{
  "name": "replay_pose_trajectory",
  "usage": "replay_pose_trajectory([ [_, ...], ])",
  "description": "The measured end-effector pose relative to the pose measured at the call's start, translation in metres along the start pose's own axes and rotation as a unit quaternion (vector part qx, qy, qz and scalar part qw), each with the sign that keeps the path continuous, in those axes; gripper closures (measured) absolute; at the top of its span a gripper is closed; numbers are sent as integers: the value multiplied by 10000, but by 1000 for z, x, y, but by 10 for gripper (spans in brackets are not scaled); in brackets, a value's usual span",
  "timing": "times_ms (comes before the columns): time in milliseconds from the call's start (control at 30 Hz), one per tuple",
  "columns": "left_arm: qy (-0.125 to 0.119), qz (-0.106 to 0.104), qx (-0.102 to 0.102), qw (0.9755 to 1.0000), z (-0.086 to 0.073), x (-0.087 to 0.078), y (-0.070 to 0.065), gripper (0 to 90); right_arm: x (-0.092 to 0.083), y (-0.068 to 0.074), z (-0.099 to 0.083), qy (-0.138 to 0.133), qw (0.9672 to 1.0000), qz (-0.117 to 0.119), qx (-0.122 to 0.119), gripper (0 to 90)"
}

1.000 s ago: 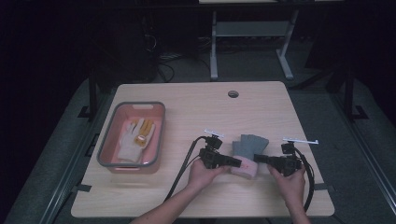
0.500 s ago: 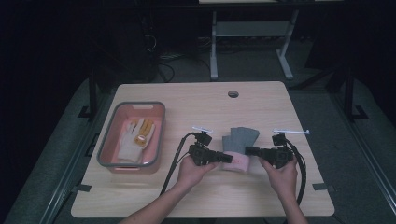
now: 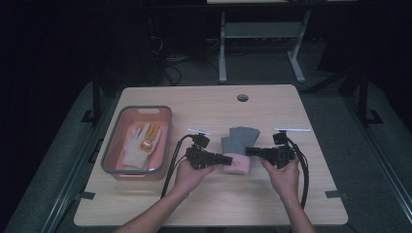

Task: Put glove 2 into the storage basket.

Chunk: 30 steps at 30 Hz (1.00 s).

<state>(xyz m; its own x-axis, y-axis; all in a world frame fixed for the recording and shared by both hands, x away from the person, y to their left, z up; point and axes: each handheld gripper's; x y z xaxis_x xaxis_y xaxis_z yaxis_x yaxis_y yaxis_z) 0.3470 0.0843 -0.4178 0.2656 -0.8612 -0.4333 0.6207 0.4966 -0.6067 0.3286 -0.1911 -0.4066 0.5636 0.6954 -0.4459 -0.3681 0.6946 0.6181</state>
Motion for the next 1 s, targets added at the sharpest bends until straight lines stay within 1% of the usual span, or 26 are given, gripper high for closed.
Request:
replay_pose_trajectory([
  [133,-53,19,30,10000,4,-8,1,646,3,7,5,-23,10000,59,-43,780],
  [200,-98,45,5,9999,5,-11,1,646,6,9,6,-7,10000,64,-47,780],
  [233,-68,46,39,10000,5,-13,2,646,7,11,7,-4,10000,57,-44,780],
  [333,-120,61,10,9999,7,-18,2,646,10,15,10,16,9999,64,-86,780],
  [400,-162,63,-2,9998,8,-21,3,646,12,17,12,22,9999,109,-105,780],
  [467,-164,72,14,9998,9,-25,3,646,13,20,13,17,9998,161,-91,780],
  [567,-173,105,46,9998,11,-29,3,646,16,23,15,22,9998,173,-123,780],
  [733,-244,126,-7,9996,12,-36,6,647,21,30,20,69,9996,192,-179,780],
  [767,-232,119,12,9997,13,-38,7,647,23,31,21,65,9996,190,-205,780],
  [833,-284,113,-36,9995,14,-41,8,646,25,33,22,67,9995,216,-199,780],
  [900,-283,139,-38,9995,14,-43,9,646,27,35,23,87,9996,215,-181,780],
  [933,-281,141,-15,9995,14,-44,10,647,28,36,23,100,9995,214,-213,780],
  [1000,-312,148,-32,9994,15,-47,11,646,30,38,25,107,9994,225,-238,780],
])
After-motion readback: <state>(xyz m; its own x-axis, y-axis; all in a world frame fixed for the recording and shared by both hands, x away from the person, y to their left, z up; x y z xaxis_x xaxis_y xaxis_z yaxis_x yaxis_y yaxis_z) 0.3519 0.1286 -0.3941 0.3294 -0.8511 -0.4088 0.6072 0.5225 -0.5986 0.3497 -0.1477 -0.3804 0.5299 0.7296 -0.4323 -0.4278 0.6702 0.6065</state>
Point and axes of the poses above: each handheld gripper's, and its own axes: x roughly forward along the jaws, z roughly out of its top, y roughly to its left, and after that the axes turned 10 degrees about -y, right-handed
